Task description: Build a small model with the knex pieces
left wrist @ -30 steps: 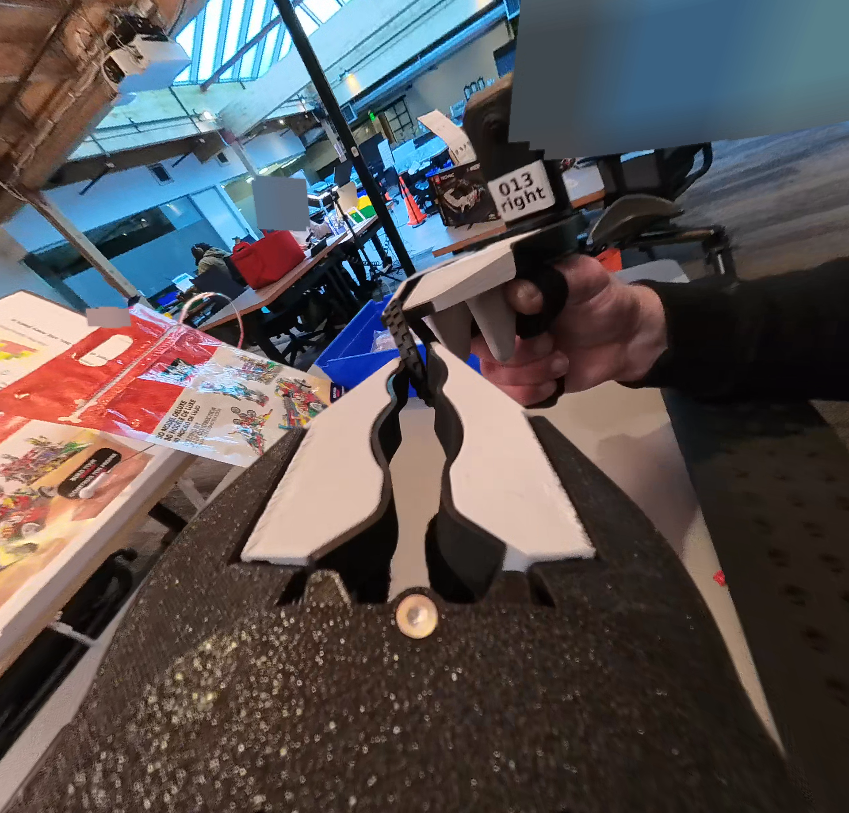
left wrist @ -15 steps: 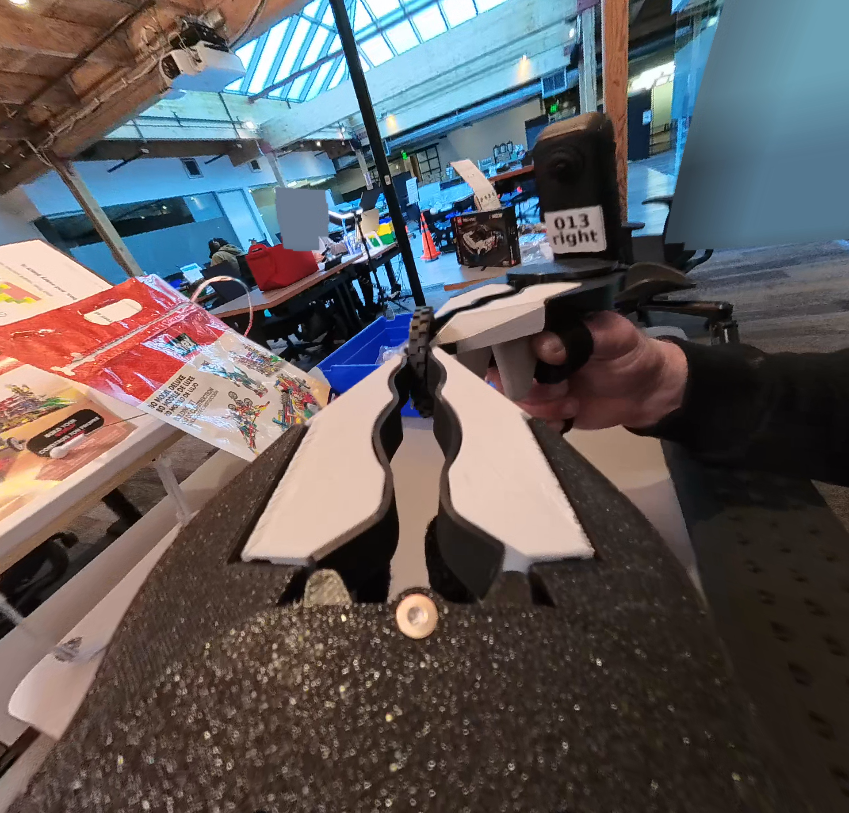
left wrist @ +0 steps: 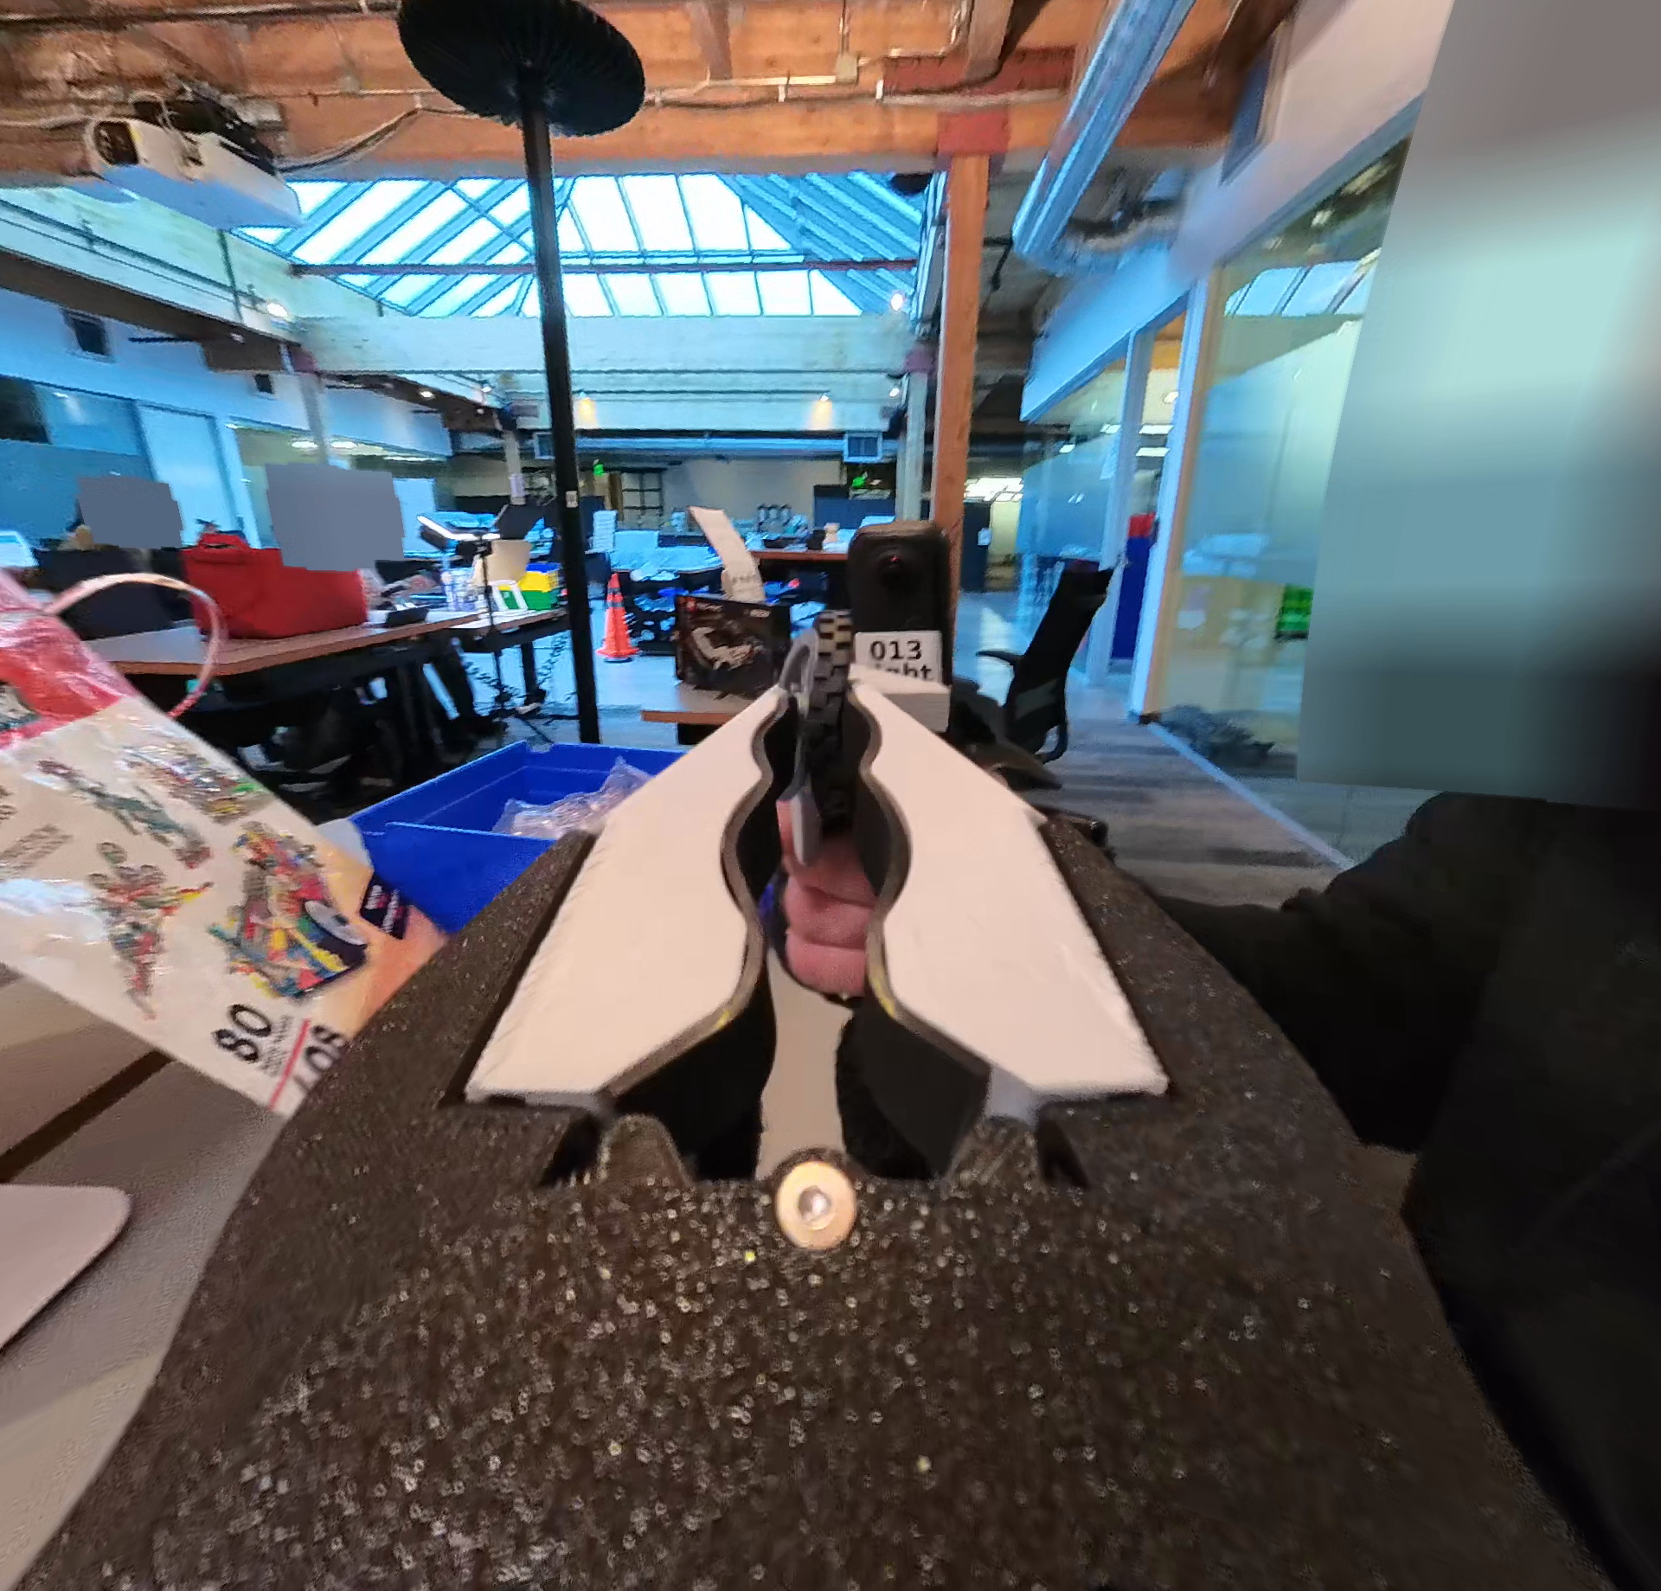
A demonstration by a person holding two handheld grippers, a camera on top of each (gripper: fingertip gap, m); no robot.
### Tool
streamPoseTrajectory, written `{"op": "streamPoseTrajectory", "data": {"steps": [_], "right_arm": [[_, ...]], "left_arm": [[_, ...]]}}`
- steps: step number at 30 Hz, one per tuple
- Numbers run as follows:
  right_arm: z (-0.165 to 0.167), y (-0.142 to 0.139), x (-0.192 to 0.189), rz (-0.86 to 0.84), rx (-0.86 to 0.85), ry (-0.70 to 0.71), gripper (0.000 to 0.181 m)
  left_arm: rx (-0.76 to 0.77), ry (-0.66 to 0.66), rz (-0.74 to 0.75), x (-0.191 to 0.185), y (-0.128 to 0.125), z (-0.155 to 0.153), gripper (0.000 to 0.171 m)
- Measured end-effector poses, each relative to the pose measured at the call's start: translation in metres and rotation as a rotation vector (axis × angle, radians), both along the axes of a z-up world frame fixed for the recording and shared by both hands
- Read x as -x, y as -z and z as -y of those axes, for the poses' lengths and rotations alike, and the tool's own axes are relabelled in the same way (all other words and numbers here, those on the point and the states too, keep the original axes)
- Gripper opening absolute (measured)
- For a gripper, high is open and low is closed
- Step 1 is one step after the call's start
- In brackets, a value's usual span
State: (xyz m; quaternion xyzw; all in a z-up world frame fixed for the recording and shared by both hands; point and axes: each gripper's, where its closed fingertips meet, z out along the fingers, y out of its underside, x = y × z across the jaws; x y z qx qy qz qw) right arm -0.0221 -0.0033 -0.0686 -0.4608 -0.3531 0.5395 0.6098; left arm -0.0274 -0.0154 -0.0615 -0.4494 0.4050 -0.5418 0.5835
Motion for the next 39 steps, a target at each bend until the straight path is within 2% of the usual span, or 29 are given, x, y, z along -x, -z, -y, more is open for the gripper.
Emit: {"op": "streamPoseTrajectory", "data": {"steps": [4, 12, 18, 19, 21, 22, 23, 34, 39], "right_arm": [[-0.003, 0.003, 0.002, 0.063, -0.048, 0.082, 0.004], [0.001, 0.006, 0.002, 0.058, -0.058, 0.023, 0.006], [-0.007, 0.01, 0.002, 0.12, -0.117, 0.169, 0.007], [-0.01, 0.01, 0.002, 0.125, -0.107, 0.189, 0.017], [-0.015, 0.013, 0.001, 0.144, -0.094, 0.217, 0.022], [-0.013, 0.014, 0.001, 0.147, -0.091, 0.204, 0.019], [-0.012, 0.015, 0.003, 0.15, -0.087, 0.196, 0.008], [-0.015, 0.025, 0.009, 0.161, 0.023, 0.137, 0.014], [-0.013, 0.028, 0.012, 0.145, 0.096, 0.06, 0.016]], "left_arm": [[-0.018, -0.006, 0.002, 0.002, 0.001, 0.0, 0.007], [0.033, 0.079, 0.038, 0.001, 0.001, 0.003, 0.008], [-0.018, -0.03, 0.028, 0.001, 0.003, -0.004, 0.006], [-0.034, -0.051, 0.026, 0.001, 0.002, -0.004, 0.006], [-0.1, -0.126, -0.014, -0.002, 0.005, -0.005, 0.006], [-0.105, -0.134, -0.019, -0.003, 0.005, -0.005, 0.006], [-0.111, -0.15, -0.019, -0.003, 0.005, -0.007, 0.006], [-0.242, -0.289, -0.074, -0.007, 0.009, -0.012, 0.004], [-0.266, -0.313, -0.079, -0.007, 0.009, -0.011, 0.003]]}}
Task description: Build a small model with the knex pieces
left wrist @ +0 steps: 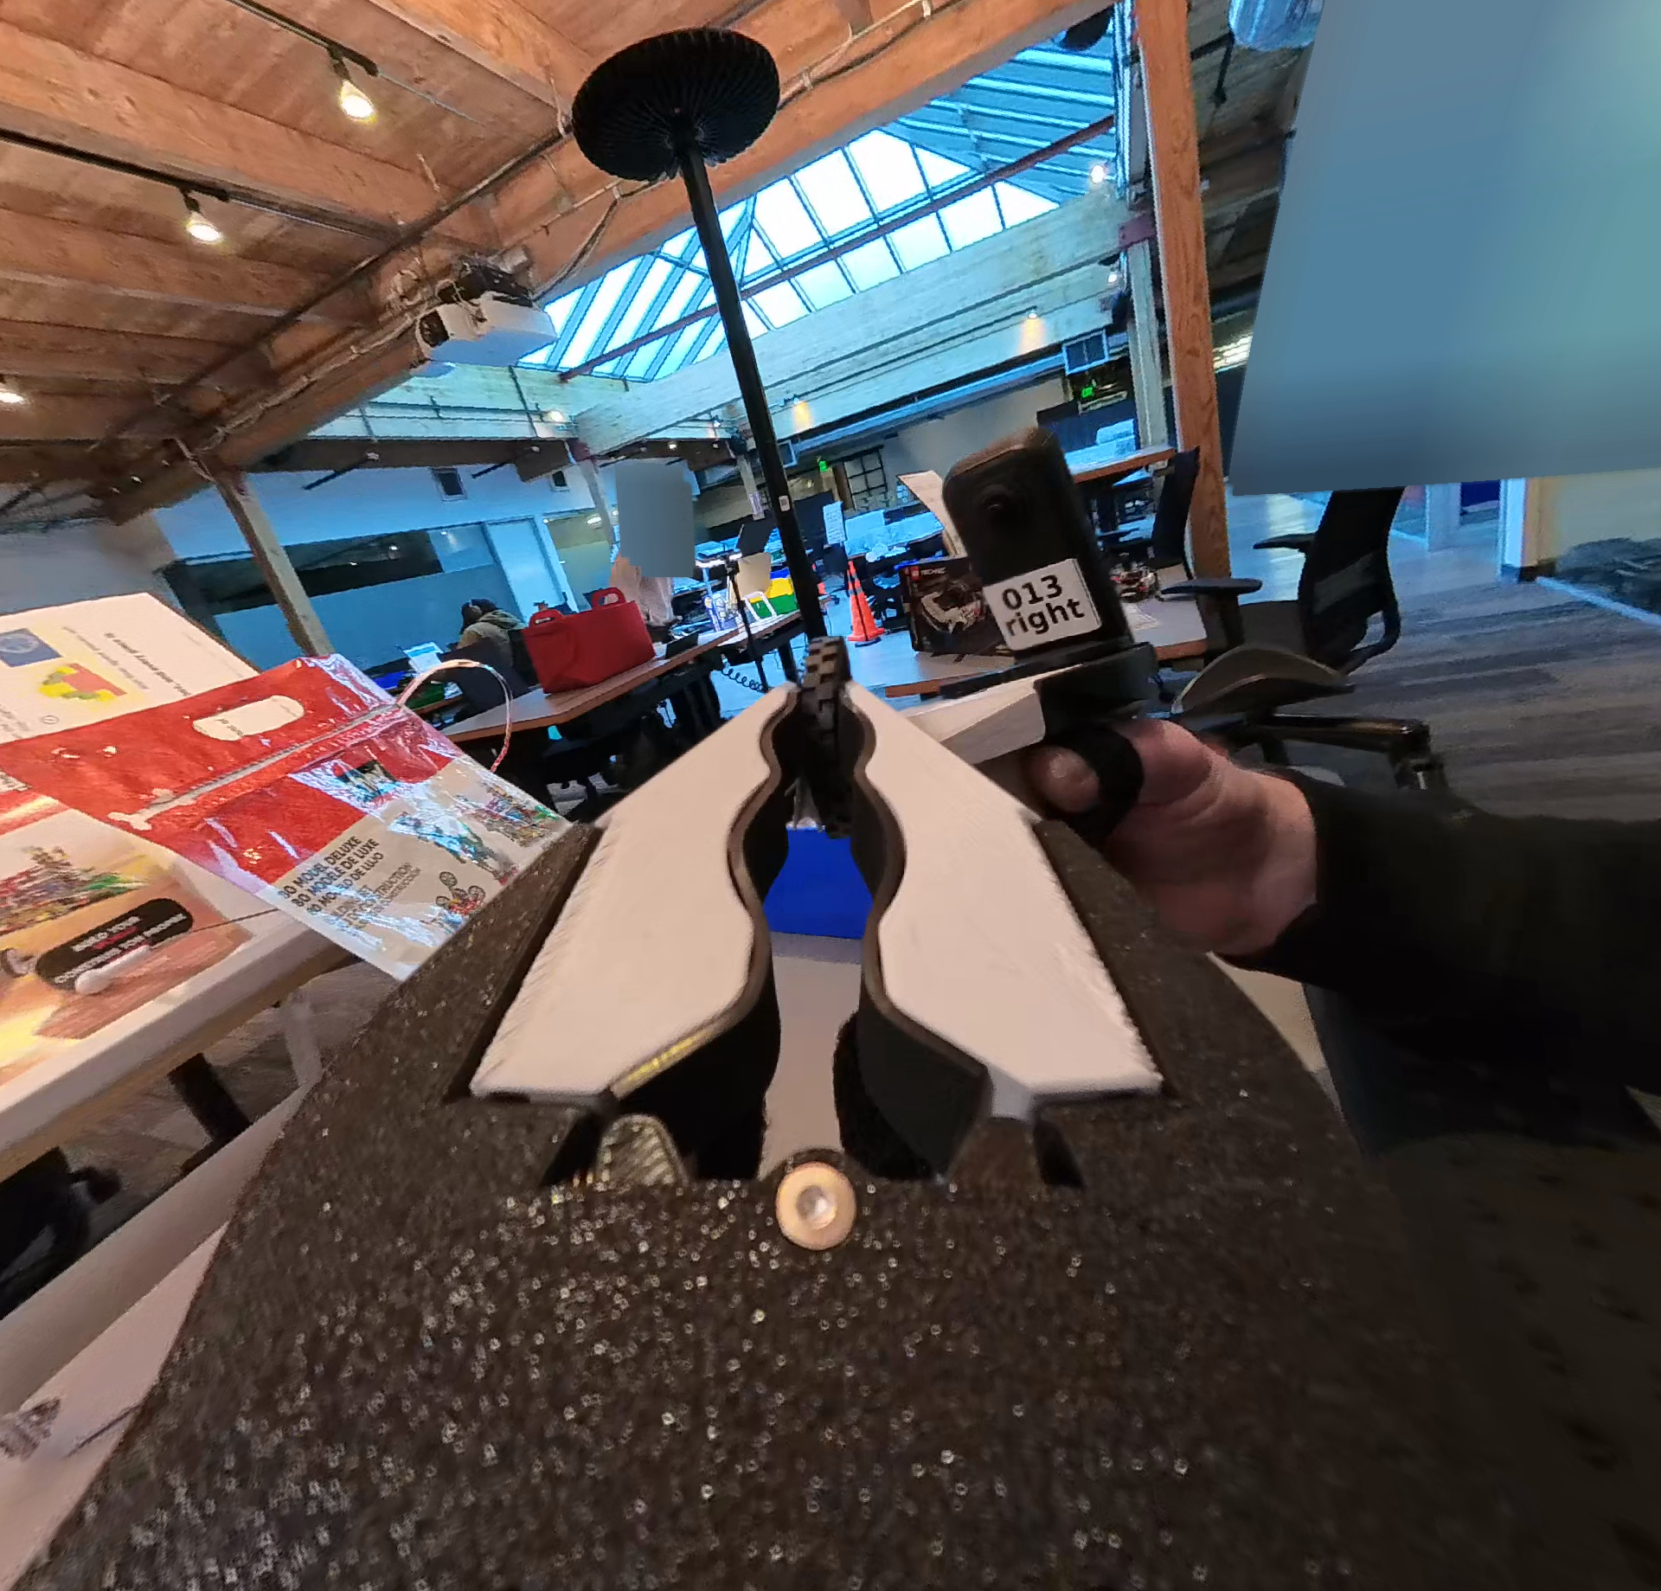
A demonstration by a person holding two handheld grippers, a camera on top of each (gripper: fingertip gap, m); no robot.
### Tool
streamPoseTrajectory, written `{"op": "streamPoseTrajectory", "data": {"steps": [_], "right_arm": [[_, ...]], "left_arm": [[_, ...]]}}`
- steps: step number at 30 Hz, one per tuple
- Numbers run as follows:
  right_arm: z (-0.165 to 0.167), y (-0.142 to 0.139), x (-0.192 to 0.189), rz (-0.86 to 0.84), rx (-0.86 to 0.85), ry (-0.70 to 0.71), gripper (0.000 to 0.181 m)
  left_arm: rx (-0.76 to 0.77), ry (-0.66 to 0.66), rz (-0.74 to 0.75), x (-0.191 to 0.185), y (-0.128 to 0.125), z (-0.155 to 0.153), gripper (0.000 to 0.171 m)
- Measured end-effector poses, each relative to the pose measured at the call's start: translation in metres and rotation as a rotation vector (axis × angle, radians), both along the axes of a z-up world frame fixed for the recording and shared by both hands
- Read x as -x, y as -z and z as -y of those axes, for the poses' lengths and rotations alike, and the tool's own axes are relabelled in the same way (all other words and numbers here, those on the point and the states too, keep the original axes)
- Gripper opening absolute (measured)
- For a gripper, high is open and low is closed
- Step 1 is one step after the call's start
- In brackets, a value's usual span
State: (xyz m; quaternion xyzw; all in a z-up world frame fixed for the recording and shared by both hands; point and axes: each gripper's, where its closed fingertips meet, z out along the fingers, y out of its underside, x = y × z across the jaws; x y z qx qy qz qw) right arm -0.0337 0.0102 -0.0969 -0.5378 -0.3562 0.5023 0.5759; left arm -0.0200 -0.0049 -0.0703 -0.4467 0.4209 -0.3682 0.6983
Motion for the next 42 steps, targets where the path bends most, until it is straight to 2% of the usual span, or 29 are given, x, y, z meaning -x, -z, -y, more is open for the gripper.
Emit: {"op": "streamPoseTrajectory", "data": {"steps": [6, 15, 17, 20, 22, 23, 27, 32, 34, 37, 39, 42], "right_arm": [[0.005, -0.003, -0.001, -0.023, -0.015, -0.048, 0.005], [0.013, -0.009, -0.002, -0.005, -0.102, -0.06, 0.004], [0.013, -0.008, -0.003, 0.012, -0.129, -0.038, 0.005], [0.001, 0.001, -0.005, 0.068, -0.126, 0.048, 0.005], [-0.008, 0.006, -0.007, 0.125, -0.152, 0.121, 0.005], [-0.01, 0.006, -0.009, 0.14, -0.167, 0.146, 0.004], [-0.012, 0.01, -0.007, 0.196, -0.211, 0.207, 0.004], [-0.028, 0.018, -0.011, 0.352, -0.338, 0.415, 0.004], [-0.03, 0.018, -0.011, 0.413, -0.412, 0.487, 0.004], [-0.03, 0.019, -0.008, 0.461, -0.469, 0.532, 0.004], [-0.03, 0.021, -0.007, 0.501, -0.505, 0.551, 0.004], [-0.024, 0.021, -0.004, 0.501, -0.521, 0.522, 0.004]], "left_arm": [[0.149, 0.125, 0.096, -0.001, -0.007, 0.005, 0.002], [0.338, 0.346, 0.205, 0.001, -0.016, 0.017, 0.003], [0.336, 0.378, 0.164, -0.001, -0.012, 0.02, 0.005], [0.175, 0.221, 0.022, -0.001, 0.003, 0.008, 0.008], [0.124, 0.186, -0.049, -0.002, 0.01, 0.008, 0.024], [0.09, 0.137, -0.1, -0.003, 0.016, 0.003, 0.022], [0.035, 0.069, -0.147, -0.002, 0.02, -0.003, 0.011], [-0.02, -0.04, -0.251, -0.006, 0.036, -0.015, 0.025], [-0.065, -0.089, -0.269, -0.006, 0.038, -0.02, 0.023], [-0.061, -0.081, -0.272, -0.005, 0.038, -0.021, 0.019], [-0.052, -0.087, -0.271, -0.003, 0.039, -0.024, 0.011], [-0.054, -0.044, -0.281, 0.0, 0.037, -0.019, 0.008]]}}
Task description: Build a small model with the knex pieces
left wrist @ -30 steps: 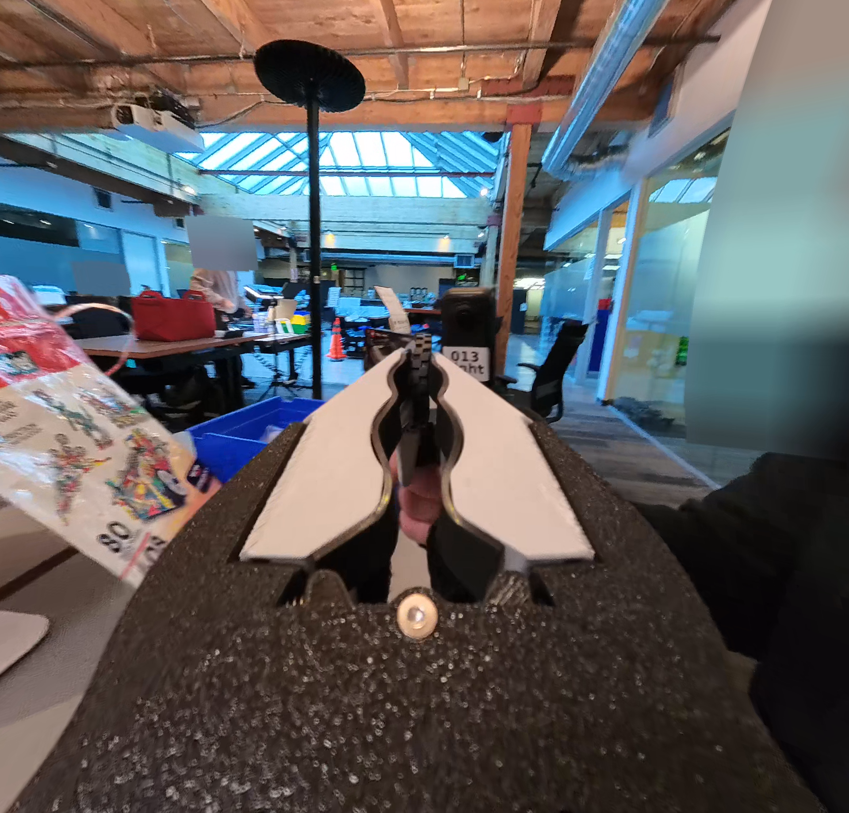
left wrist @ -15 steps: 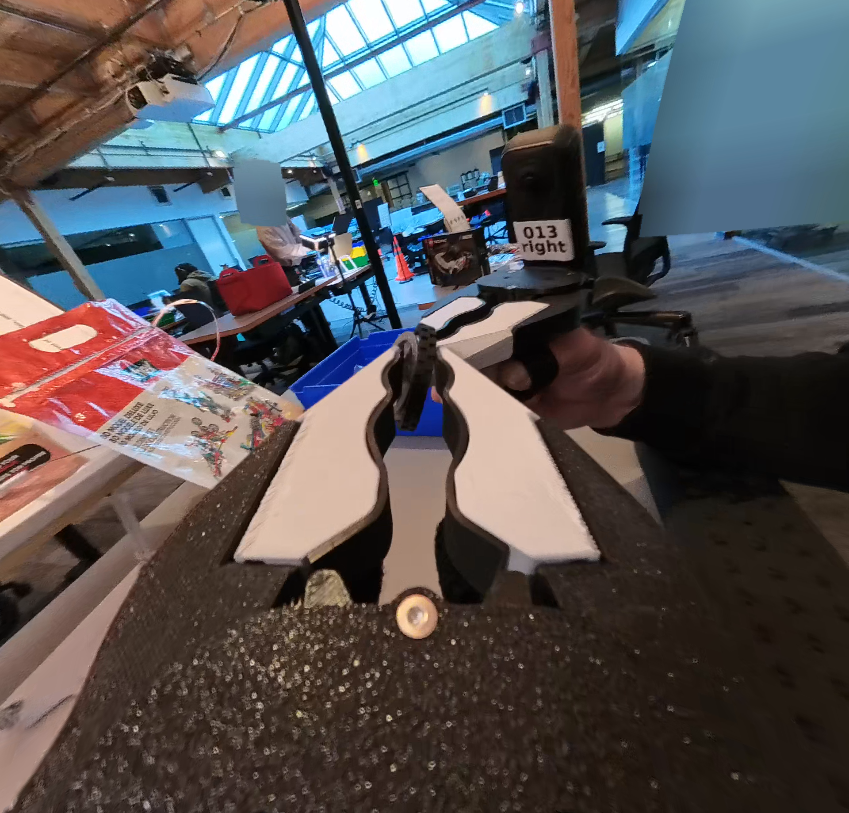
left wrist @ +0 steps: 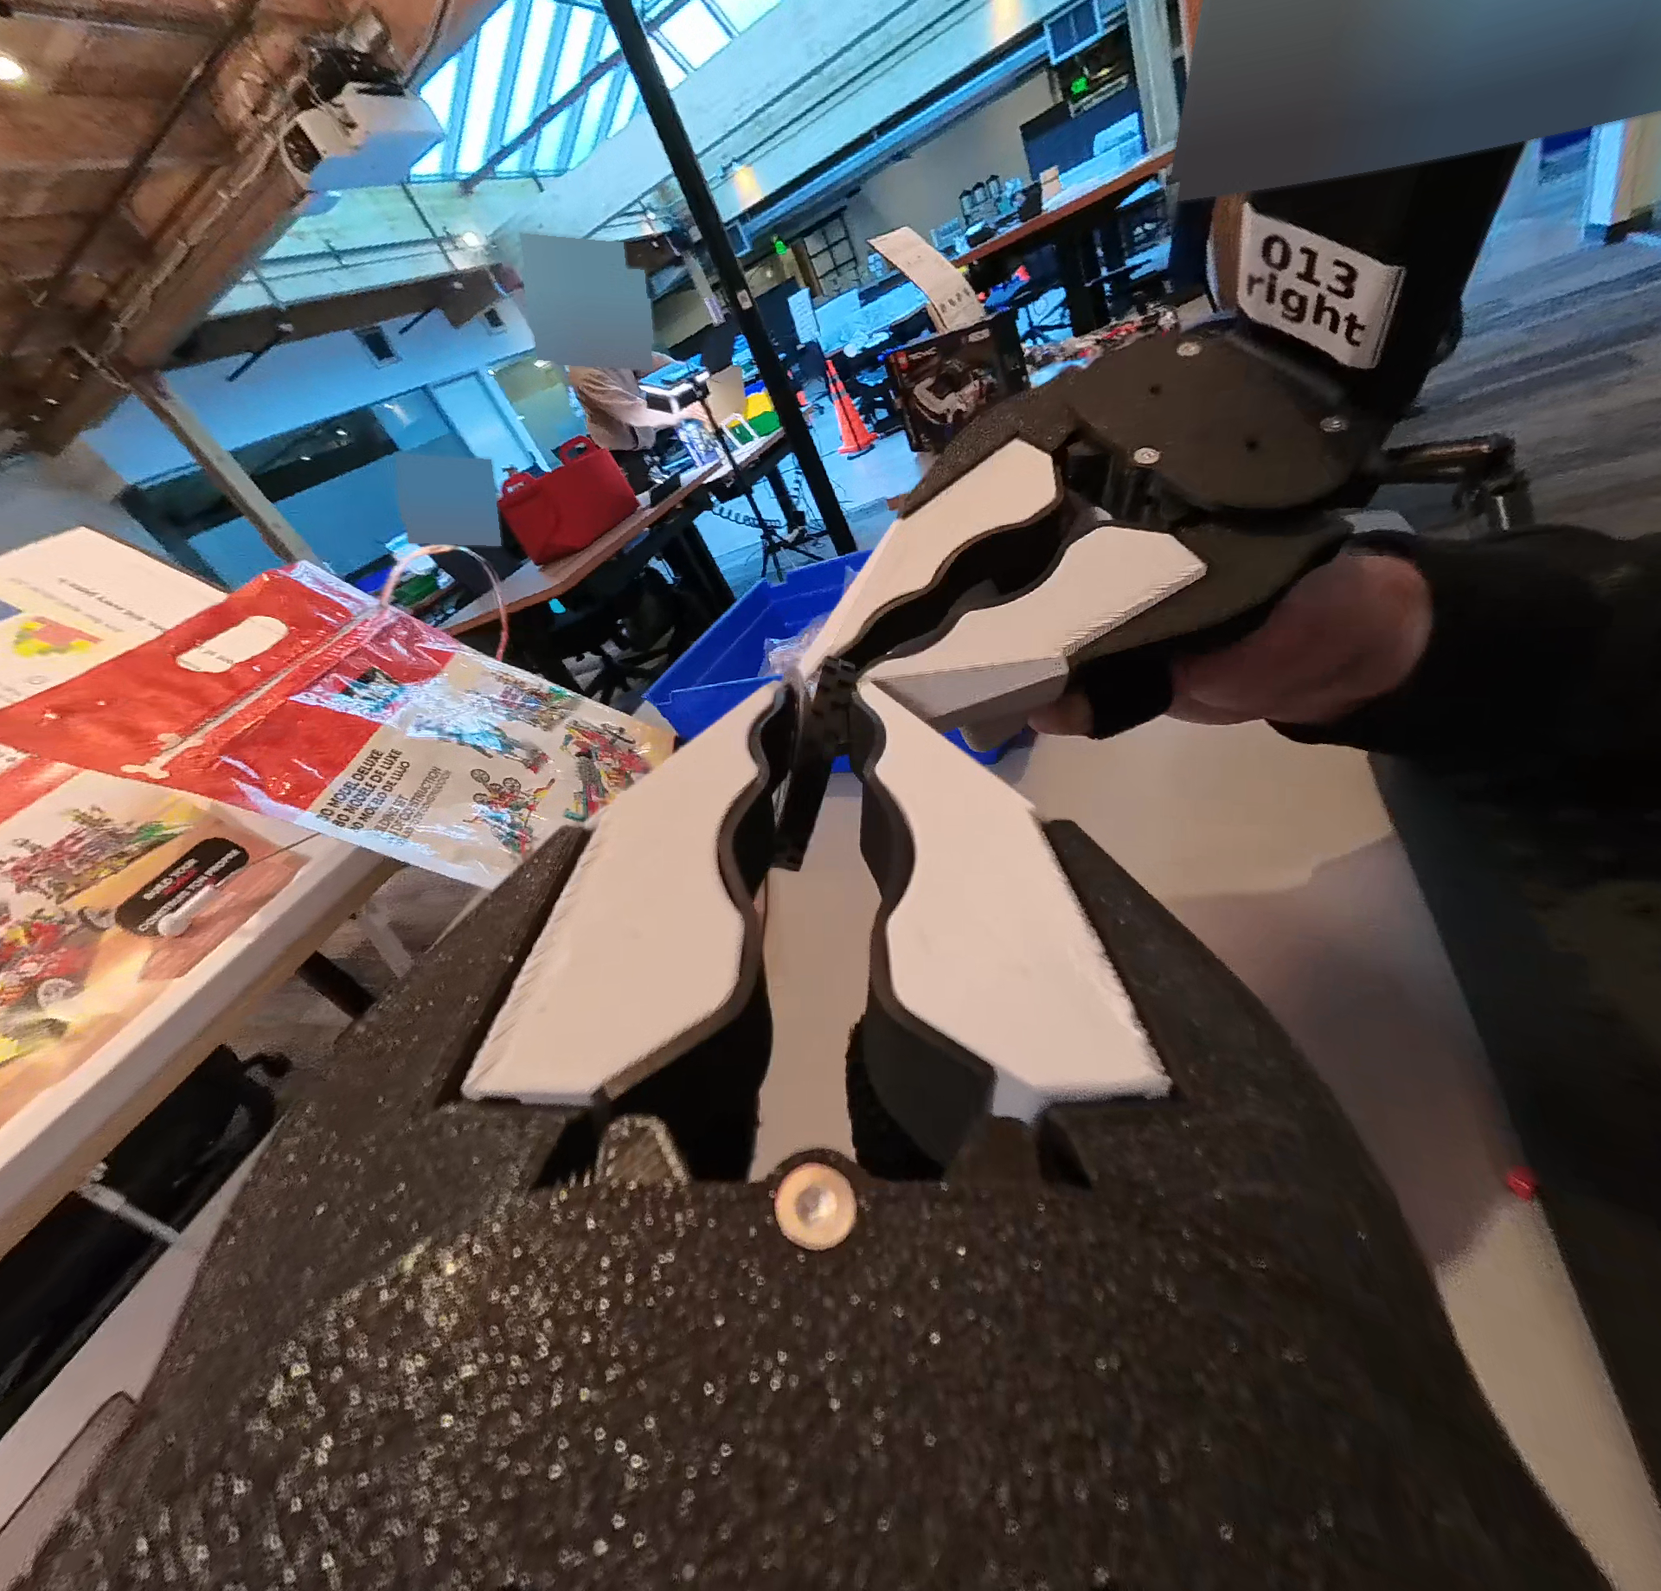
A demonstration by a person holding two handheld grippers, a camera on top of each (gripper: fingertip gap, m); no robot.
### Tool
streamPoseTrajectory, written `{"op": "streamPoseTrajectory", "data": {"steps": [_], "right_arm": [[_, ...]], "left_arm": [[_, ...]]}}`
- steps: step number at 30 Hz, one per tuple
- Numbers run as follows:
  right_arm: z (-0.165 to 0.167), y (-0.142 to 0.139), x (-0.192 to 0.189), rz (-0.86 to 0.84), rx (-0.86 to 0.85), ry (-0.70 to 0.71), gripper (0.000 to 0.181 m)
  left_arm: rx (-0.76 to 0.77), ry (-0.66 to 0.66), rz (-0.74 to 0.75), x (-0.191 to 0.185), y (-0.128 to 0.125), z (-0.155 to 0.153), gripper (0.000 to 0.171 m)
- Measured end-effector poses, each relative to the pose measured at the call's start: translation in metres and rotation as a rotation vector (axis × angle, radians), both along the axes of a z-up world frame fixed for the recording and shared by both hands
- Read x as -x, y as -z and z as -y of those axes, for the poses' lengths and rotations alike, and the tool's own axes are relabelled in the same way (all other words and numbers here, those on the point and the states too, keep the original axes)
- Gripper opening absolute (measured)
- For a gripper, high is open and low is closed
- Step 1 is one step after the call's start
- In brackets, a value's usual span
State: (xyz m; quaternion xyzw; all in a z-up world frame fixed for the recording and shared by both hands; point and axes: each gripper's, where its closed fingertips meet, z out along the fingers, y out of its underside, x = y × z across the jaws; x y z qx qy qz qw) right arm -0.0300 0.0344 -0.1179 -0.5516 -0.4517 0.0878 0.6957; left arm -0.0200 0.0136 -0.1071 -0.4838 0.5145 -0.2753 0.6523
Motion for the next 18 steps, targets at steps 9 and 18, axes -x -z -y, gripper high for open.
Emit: {"op": "streamPoseTrajectory", "data": {"steps": [9, 18], "right_arm": [[0.012, -0.009, 0.001, -0.147, 0.13, -0.148, 0.004], [0.007, -0.007, -0.001, -0.285, 0.302, -0.228, 0.004]], "left_arm": [[0.051, 0.054, 0.015, 0.004, -0.01, 0.01, 0.002], [-0.014, -0.01, -0.063, 0.002, -0.007, 0.007, 0.003]]}}
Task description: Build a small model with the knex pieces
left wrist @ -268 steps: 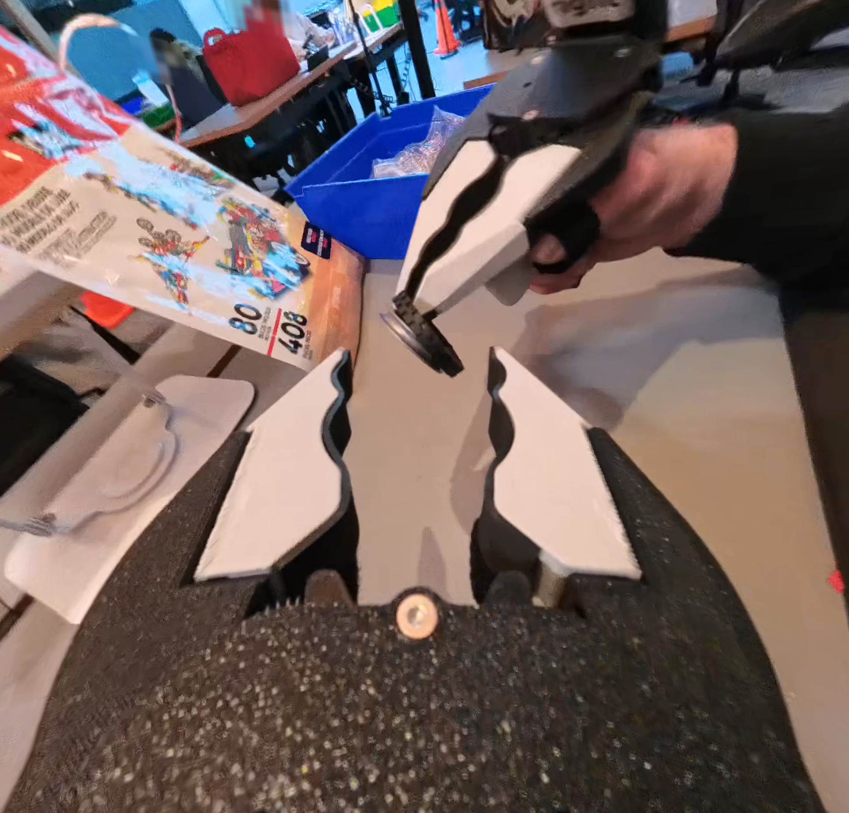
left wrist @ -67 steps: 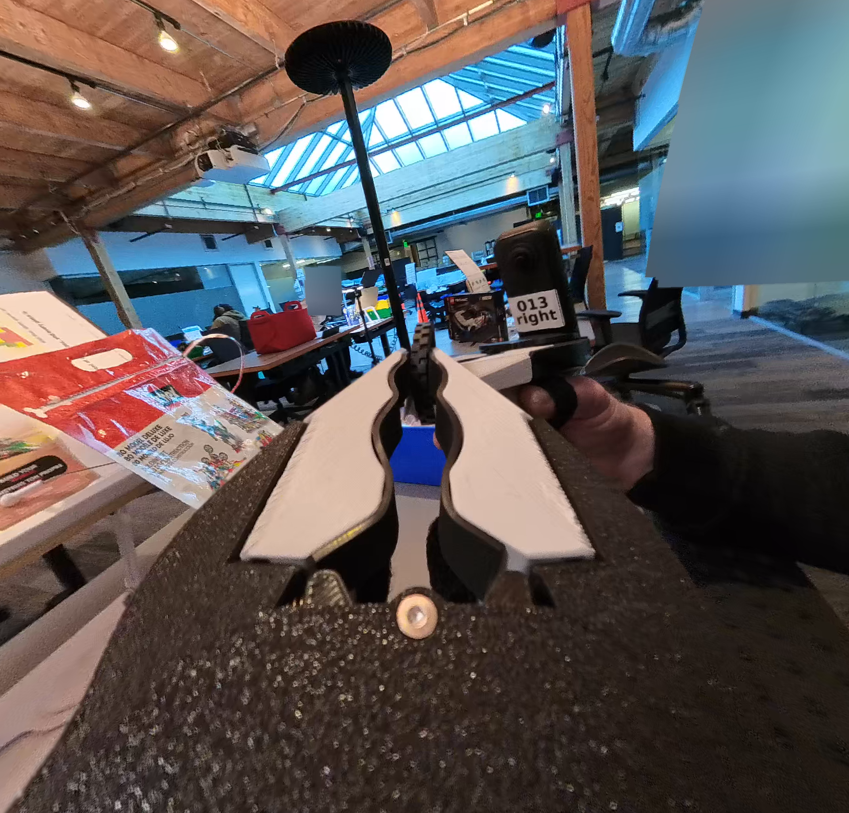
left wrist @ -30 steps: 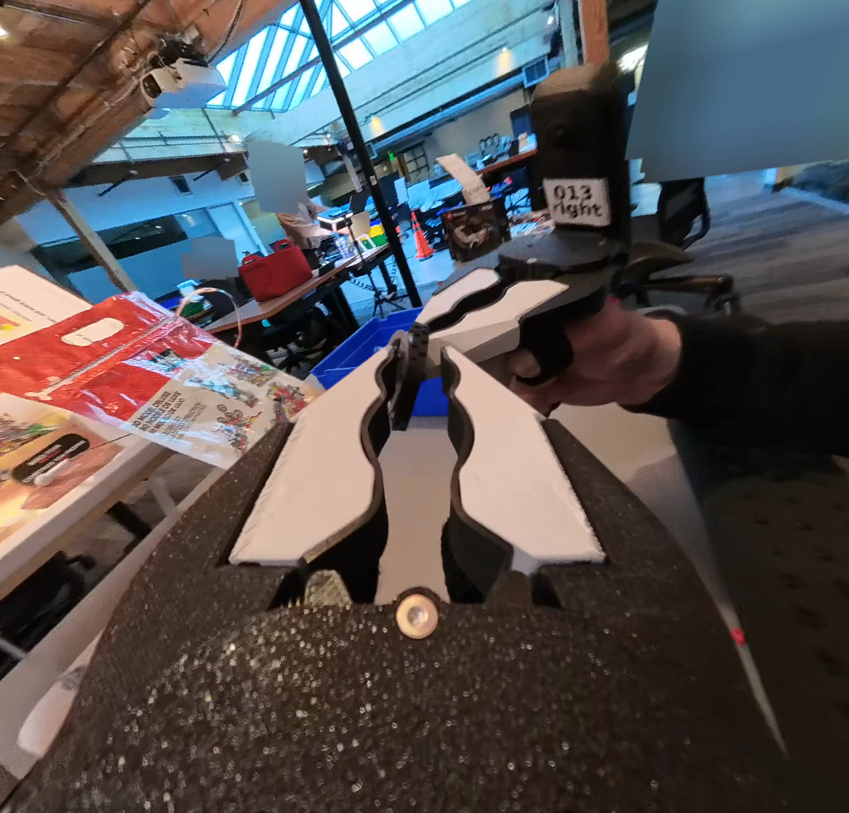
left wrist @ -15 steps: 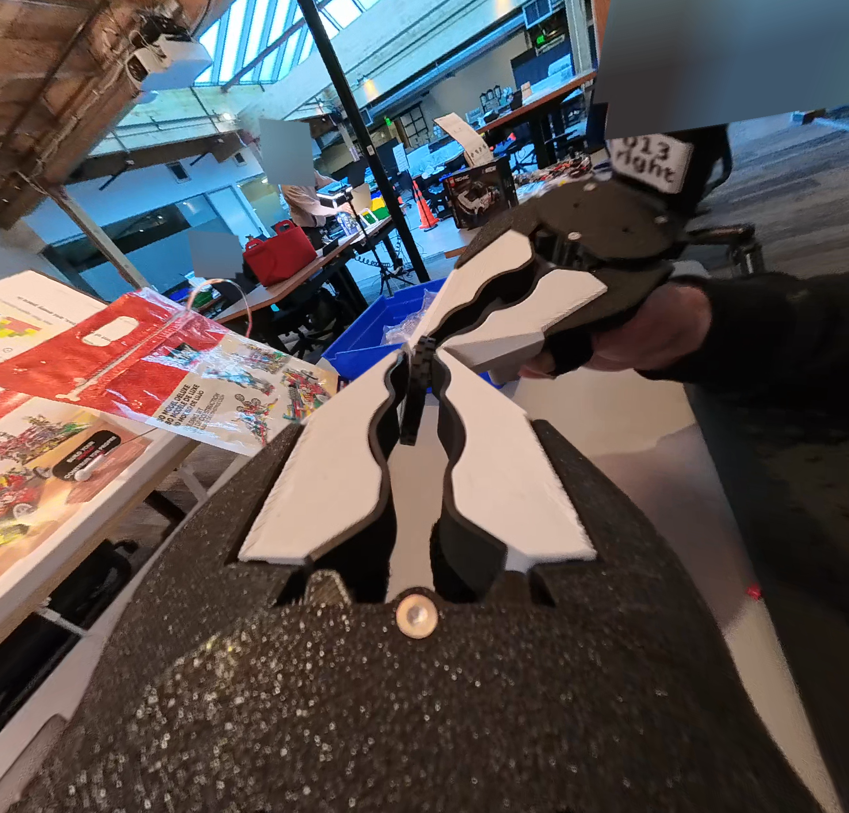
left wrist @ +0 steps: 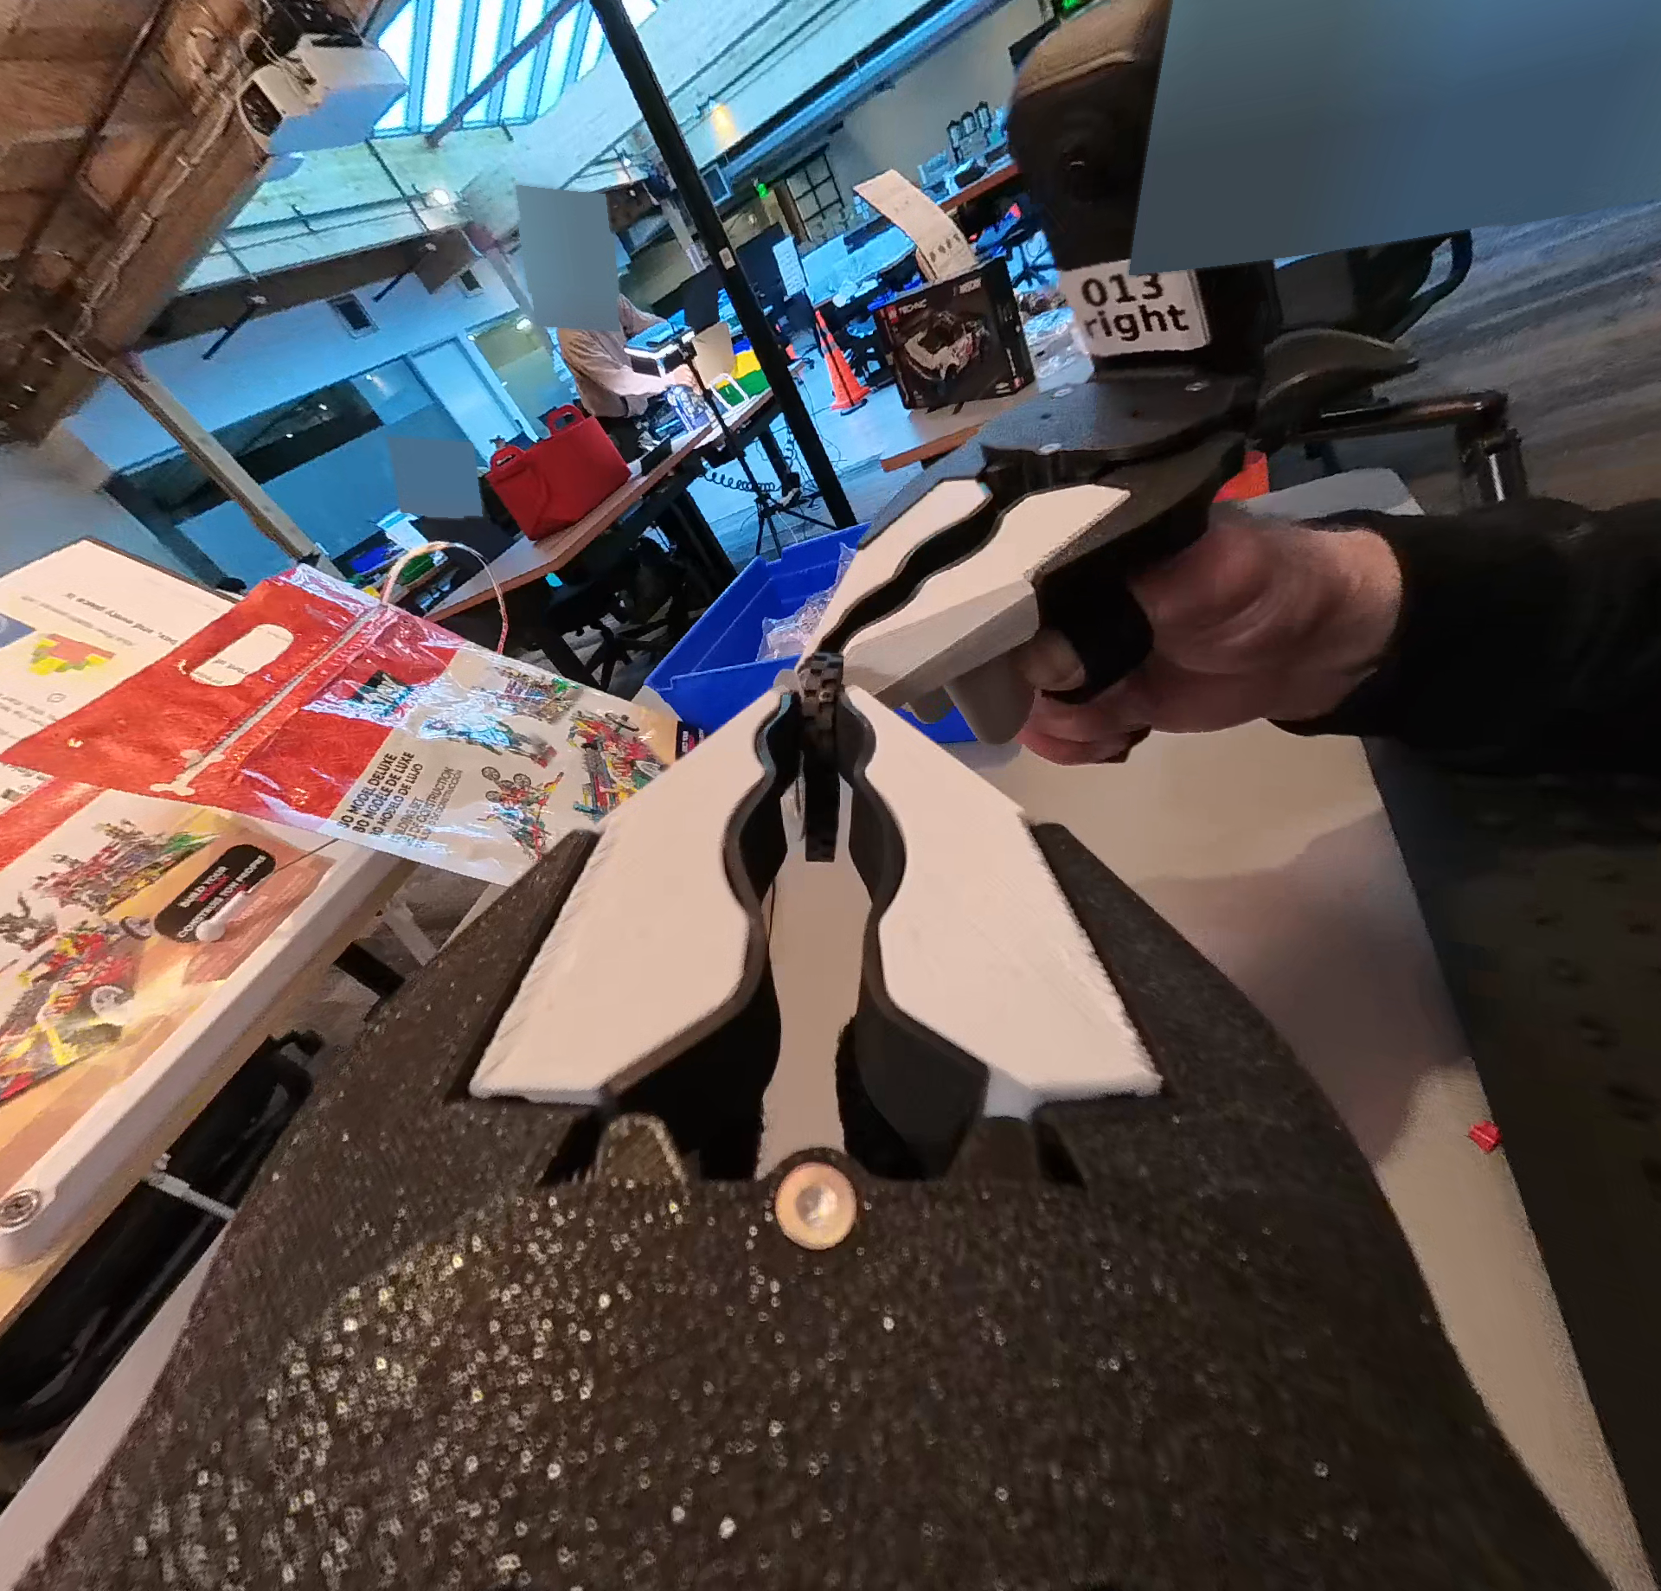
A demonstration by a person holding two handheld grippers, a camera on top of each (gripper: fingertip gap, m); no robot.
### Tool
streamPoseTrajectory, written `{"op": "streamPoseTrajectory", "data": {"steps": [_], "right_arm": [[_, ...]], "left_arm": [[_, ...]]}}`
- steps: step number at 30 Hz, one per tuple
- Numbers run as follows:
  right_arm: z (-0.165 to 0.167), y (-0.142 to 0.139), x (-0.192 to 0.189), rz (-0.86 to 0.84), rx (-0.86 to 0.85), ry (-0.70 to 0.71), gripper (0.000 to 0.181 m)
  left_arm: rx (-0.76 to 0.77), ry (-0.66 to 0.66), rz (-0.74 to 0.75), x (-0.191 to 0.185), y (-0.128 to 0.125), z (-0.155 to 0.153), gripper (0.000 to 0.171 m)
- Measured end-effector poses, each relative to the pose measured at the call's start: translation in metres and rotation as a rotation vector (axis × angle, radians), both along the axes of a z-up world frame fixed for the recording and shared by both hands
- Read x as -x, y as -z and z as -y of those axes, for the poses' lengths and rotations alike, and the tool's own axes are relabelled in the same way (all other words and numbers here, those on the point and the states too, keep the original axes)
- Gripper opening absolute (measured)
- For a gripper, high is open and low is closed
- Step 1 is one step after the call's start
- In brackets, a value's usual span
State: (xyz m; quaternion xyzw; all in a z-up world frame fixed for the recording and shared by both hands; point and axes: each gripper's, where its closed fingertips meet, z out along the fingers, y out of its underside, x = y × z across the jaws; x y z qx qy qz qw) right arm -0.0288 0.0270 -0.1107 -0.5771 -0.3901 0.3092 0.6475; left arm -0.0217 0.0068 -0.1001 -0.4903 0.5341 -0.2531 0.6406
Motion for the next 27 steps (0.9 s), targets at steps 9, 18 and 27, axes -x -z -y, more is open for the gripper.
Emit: {"op": "streamPoseTrajectory", "data": {"steps": [9, 18, 27], "right_arm": [[-0.01, 0.017, -0.003, -0.021, 0.177, -0.08, 0.005], [0.009, 0.03, -0.003, -0.073, 0.318, -0.367, 0.005], [0.034, 0.036, 0.0, -0.077, 0.415, -0.591, 0.006]], "left_arm": [[0.226, 0.088, 0.043, -0.003, 0.013, -0.011, 0.003], [0.329, 0.271, 0.035, -0.003, 0.023, 0.006, 0.005], [0.354, 0.404, -0.018, 0.0, 0.026, 0.026, 0.004]]}}
